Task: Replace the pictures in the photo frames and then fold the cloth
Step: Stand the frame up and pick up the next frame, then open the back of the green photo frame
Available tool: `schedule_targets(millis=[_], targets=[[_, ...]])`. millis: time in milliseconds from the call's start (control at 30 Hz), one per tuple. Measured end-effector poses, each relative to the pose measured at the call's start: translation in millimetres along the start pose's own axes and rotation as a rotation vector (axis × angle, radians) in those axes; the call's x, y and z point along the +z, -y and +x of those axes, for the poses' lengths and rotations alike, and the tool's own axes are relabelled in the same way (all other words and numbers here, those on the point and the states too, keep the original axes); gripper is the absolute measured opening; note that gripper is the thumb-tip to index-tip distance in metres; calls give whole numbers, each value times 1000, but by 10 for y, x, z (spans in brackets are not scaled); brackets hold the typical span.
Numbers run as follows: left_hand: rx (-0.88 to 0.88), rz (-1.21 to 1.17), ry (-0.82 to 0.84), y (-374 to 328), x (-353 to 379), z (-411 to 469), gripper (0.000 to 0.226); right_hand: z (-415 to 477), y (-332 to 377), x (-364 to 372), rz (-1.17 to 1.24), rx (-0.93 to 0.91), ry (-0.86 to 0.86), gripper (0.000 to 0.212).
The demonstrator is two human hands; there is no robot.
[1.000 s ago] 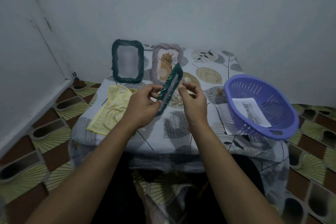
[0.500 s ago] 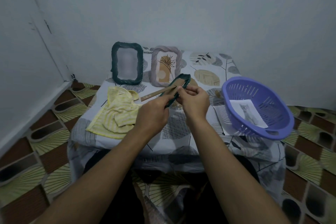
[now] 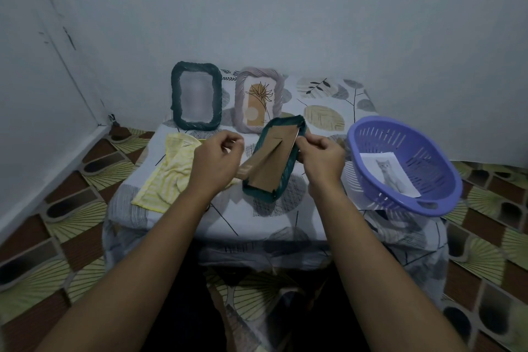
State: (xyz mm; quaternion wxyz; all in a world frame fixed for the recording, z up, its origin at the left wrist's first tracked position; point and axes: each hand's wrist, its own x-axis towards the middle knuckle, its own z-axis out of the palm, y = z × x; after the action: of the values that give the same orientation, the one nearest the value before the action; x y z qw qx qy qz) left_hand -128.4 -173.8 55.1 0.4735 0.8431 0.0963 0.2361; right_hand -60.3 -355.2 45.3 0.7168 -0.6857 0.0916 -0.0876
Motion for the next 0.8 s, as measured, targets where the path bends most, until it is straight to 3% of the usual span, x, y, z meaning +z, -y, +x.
schedule_targets(millis=[133,233,433,567,733,800], targets=[[-395,-42,284,132,13,130,40,18,-16,-35,-9,-36,32,11],[-525,-86,430,144,69,120,46,30,-30,-49,1,-23,59,6],[-411,-212,291,194,175,92,35,67,-54,-85,75,62,19,9],[-394,-237,241,263,231,90,42,62,-78,-86,38,0,15,9],[-366,-276,131,297,327,84,34,11,-112,-74,-38,-1,305,42],[-357,-282,114,295,356,76,51,21,-175,-56,-93,-8,352,51]])
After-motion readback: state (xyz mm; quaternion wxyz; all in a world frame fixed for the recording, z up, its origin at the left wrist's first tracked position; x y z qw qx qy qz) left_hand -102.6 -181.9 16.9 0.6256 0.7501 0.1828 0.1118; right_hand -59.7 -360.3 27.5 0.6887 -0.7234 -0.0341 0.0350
